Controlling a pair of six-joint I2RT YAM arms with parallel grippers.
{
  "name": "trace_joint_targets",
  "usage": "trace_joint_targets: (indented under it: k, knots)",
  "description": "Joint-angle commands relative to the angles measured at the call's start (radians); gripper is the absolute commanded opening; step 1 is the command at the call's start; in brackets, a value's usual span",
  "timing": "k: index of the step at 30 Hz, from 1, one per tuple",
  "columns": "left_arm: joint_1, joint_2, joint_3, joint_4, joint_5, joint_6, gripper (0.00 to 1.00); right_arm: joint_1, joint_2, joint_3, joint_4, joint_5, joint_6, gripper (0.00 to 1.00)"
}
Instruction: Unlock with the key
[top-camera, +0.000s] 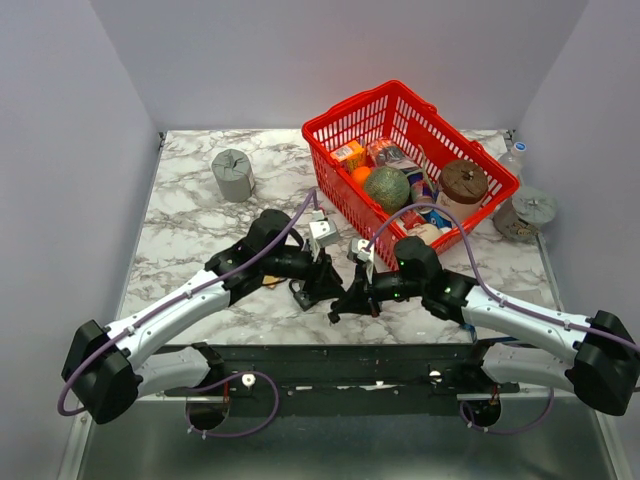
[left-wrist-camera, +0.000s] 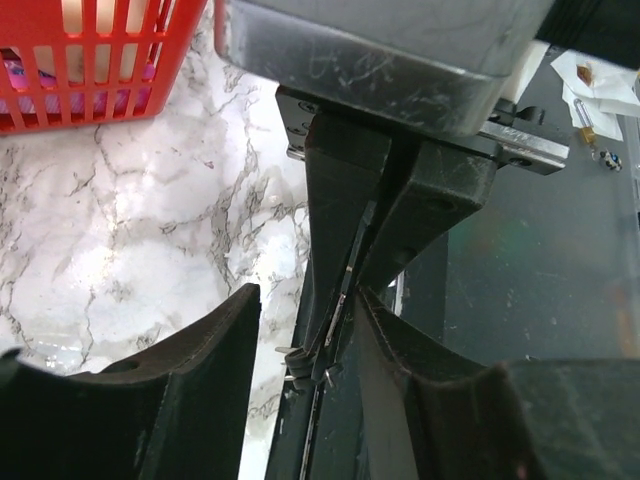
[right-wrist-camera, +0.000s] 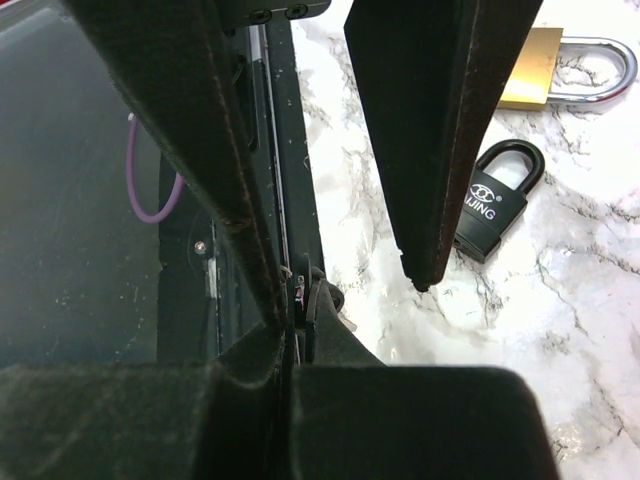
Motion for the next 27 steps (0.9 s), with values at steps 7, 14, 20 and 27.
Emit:
trace_joint_targets:
  k: [7, 14, 20, 27]
  knots:
    - [-0.045, 0.045, 0.004, -0.043, -0.026, 0.042, 0.49, -0.009, -0.023, 0.028, 0.008, -0.042, 0.017, 0.01]
    - [-0.054, 0.068, -0.003, 0.008, 0.028, -0.001, 0.30, -0.009, 0.000, 0.037, 0.006, -0.064, 0.017, 0.01]
    - [-0.061, 0.088, -0.025, 0.077, 0.089, -0.041, 0.03, -0.009, -0.014, 0.029, 0.017, -0.024, 0.011, 0.01]
    - [-0.061, 0.039, -0.061, 0.204, -0.015, -0.133, 0.00, -0.011, -0.080, -0.018, 0.067, 0.088, 0.023, 0.24]
